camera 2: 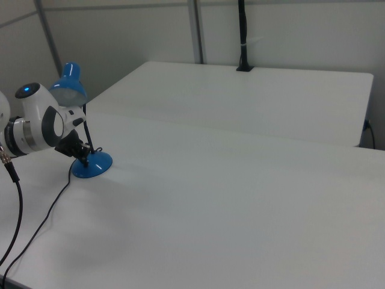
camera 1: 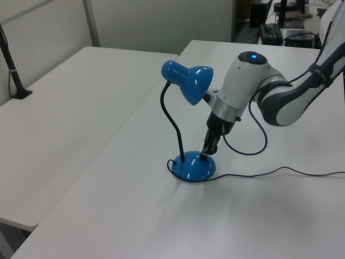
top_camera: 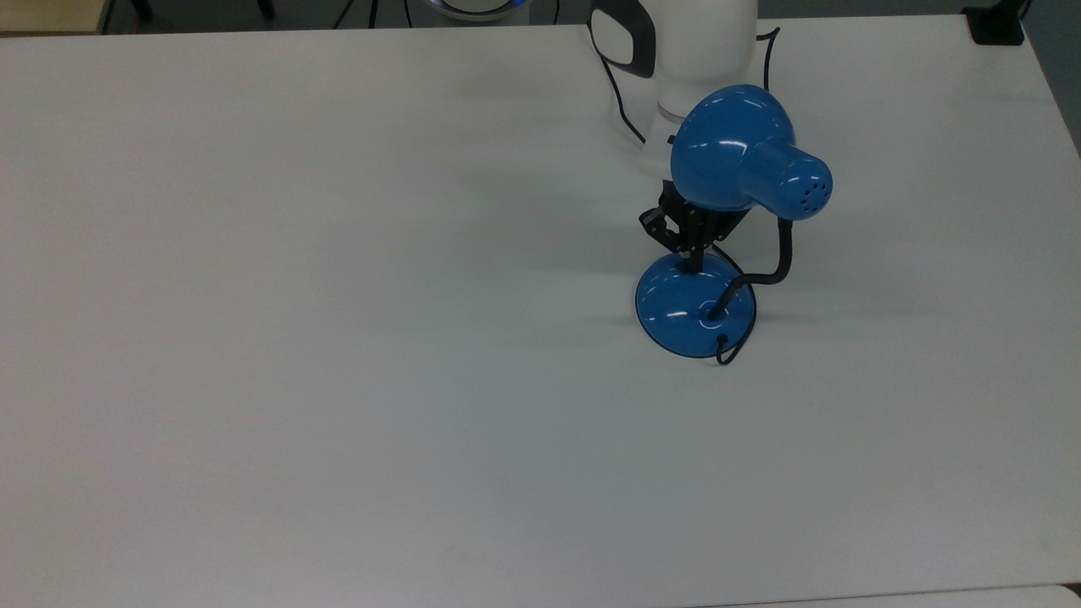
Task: Turn on the lamp
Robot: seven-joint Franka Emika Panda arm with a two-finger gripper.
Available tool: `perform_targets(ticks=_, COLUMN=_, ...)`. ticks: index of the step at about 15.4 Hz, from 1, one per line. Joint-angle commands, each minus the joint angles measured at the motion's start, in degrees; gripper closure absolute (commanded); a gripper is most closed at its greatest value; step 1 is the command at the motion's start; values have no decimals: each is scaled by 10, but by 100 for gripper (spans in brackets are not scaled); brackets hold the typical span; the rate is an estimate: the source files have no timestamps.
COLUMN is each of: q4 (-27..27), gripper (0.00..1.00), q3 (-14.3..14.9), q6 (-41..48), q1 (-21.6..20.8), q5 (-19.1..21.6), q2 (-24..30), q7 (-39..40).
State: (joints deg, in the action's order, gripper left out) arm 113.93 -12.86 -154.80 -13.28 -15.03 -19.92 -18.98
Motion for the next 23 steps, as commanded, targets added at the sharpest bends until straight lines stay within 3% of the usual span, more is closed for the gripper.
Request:
perform_targets(ticks=1, q4=-6, gripper=100, q3=3, q6=-12, q1=0, q5=-27, q2=-15, q7=-28)
perform_targets(ticks=14, q4=-15, gripper=100, q3=4, q6=-2, q1=0, q5=-29, q2=-17, q7=-27)
perform_targets(ticks=20, q4=-13, gripper=98, q3=-15, q6=171, q1=-7, q5=-21, q2=40, q7=-30)
perform_targets(ticks=23, q4=-18, gripper=78, q3=-35, q6=275, q1=-3, q5=-12, q2=72, q7=-30)
